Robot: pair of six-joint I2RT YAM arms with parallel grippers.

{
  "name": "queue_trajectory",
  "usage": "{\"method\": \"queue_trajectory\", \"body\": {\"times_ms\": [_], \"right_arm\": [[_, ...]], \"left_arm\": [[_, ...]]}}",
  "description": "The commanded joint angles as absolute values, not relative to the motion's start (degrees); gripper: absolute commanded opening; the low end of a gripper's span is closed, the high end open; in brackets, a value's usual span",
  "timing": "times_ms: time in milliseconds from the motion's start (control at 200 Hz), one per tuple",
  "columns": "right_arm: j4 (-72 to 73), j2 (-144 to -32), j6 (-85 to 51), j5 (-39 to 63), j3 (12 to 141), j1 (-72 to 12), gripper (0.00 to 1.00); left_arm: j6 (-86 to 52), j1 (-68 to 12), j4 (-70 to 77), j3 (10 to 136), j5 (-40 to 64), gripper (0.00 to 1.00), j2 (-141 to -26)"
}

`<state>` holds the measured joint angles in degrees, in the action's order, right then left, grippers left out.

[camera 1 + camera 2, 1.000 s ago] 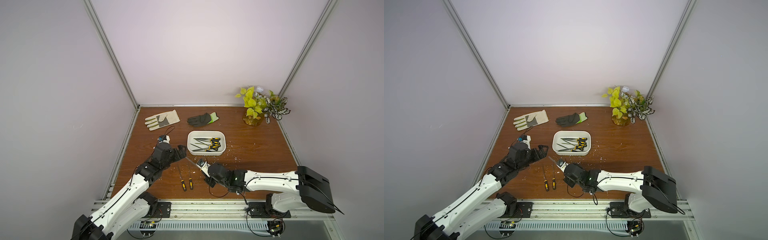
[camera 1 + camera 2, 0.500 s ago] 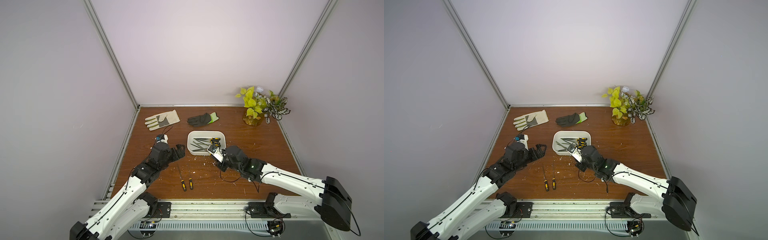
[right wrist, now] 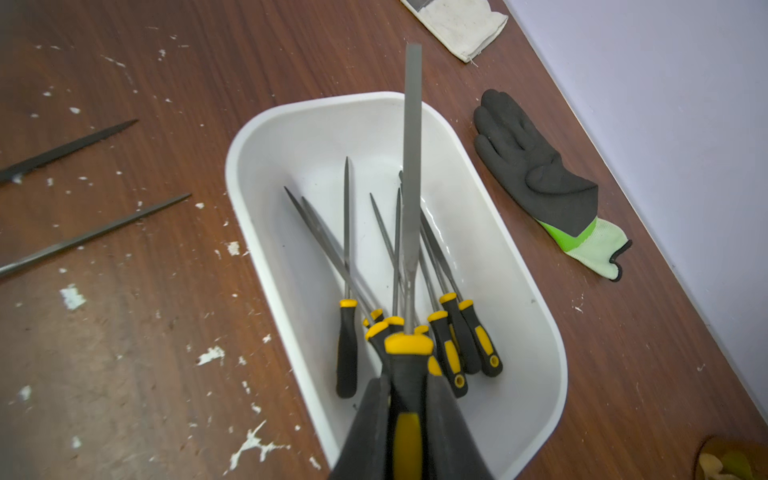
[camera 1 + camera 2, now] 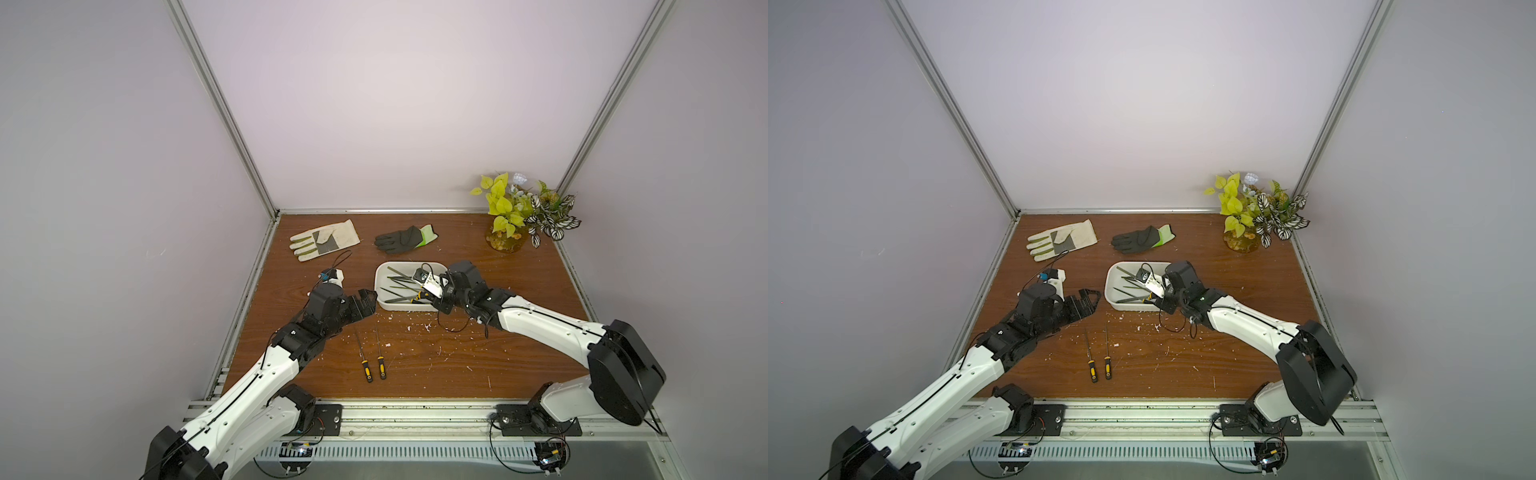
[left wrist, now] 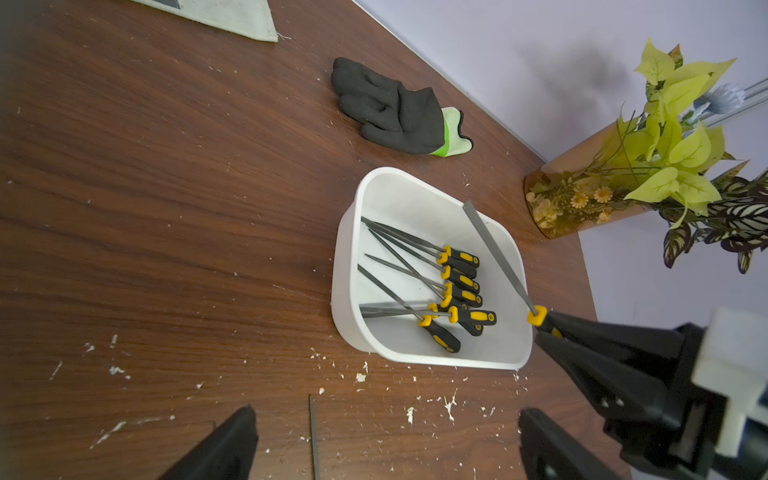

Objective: Put the file tool into the storage box
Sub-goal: Place the file tool in the storage box.

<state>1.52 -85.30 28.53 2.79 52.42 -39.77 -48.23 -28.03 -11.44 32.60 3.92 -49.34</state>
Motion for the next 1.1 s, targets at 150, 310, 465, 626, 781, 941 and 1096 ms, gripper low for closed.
{"method": "queue_trajectory", "body": {"times_ms": [150, 310, 465, 626, 781, 941, 1096], "right_arm": [[-0.5, -92.9, 34.3, 10.7, 58.5, -36.1, 0.0], [-3.3, -96.8, 35.8, 9.7, 61.1, -36.1, 0.0], [-2.0, -98.9, 36.7, 7.3, 61.3, -36.1, 0.0], [-1.4, -100.5, 37.2, 5.5, 62.3, -36.1, 0.2], [-1.8, -101.7, 37.1, 2.8, 63.4, -36.1, 0.34], [-1.1, -99.9, 35.4, -0.3, 63.5, -36.1, 0.36], [-2.0, -96.2, 30.7, -0.7, 63.2, -36.1, 0.36]], "left_arm": [[-46.9, -27.5, -9.6, 31.6, 4.8, 1.0, -50.1], [-47.1, -27.4, -8.7, 31.4, 5.4, 1.0, -50.3], [-47.2, -27.5, -9.2, 31.1, 5.2, 1.0, -49.5], [-47.4, -27.5, -10.3, 30.9, 4.8, 1.0, -48.2], [-47.5, -27.5, -10.9, 30.8, 4.6, 1.0, -47.3], [-47.8, -27.5, -10.7, 30.8, 4.7, 1.0, -47.3], [-48.3, -27.5, -9.3, 29.9, 5.5, 1.0, -48.0]]}}
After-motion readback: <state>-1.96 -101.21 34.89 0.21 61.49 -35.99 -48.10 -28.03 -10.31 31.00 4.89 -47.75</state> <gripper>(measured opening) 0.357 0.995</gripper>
